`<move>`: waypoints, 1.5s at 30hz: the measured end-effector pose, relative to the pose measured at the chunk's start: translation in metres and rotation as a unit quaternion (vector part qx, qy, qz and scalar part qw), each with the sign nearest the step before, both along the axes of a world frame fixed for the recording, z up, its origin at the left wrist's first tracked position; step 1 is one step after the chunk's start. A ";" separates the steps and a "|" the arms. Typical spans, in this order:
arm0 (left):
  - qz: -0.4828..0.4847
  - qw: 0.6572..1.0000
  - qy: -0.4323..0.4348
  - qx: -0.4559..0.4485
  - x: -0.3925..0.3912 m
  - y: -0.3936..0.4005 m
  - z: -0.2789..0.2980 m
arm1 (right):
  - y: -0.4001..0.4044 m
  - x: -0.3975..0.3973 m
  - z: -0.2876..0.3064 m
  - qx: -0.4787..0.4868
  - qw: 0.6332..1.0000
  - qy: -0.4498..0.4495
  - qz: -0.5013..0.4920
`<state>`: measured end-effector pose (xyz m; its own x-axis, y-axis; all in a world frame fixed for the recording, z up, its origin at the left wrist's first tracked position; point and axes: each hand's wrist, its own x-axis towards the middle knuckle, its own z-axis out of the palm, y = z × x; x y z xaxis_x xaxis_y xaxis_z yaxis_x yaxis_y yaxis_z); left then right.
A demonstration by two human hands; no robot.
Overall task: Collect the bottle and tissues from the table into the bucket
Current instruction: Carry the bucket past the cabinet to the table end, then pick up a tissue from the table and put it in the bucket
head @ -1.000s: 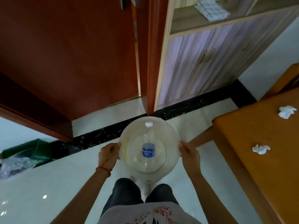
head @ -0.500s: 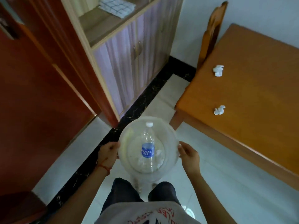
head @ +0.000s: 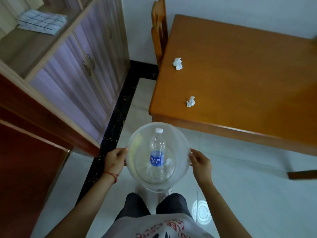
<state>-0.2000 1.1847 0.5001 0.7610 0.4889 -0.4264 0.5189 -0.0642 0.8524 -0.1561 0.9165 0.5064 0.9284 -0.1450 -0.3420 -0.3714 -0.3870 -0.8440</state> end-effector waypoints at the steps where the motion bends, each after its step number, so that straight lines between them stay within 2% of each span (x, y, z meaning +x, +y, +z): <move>1: -0.006 1.000 0.002 0.000 0.005 -0.001 -0.002 | -0.003 0.003 -0.001 0.001 1.000 0.000 -0.004; 10: -0.035 0.999 0.012 0.011 0.050 -0.022 -0.008 | -0.026 0.045 -0.005 -0.017 1.000 0.012 0.001; 15: -0.035 0.999 0.015 0.009 0.059 -0.032 -0.008 | -0.036 0.070 -0.009 -0.054 0.998 0.002 0.042; 26: -0.027 0.999 0.022 0.026 0.063 -0.038 -0.015 | -0.004 0.191 -0.001 -0.099 0.988 -0.108 0.040; 31: -0.012 0.999 0.023 0.035 0.061 -0.039 -0.018 | 0.015 0.229 -0.009 -0.100 0.989 -0.105 0.042; 39: -0.009 0.998 0.036 0.041 0.061 -0.039 -0.023 | 0.027 0.250 -0.031 -0.140 0.983 -0.097 0.071; 45: -0.006 0.998 0.040 0.043 0.059 -0.042 -0.025 | 0.026 0.244 -0.025 -0.118 0.986 -0.106 0.052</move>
<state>-0.1408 1.1428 0.4746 0.7330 0.5173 -0.4418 0.5831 -0.1431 0.7997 0.0879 0.9425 0.4812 0.9893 -0.0982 -0.1076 -0.1453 -0.6082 -0.7804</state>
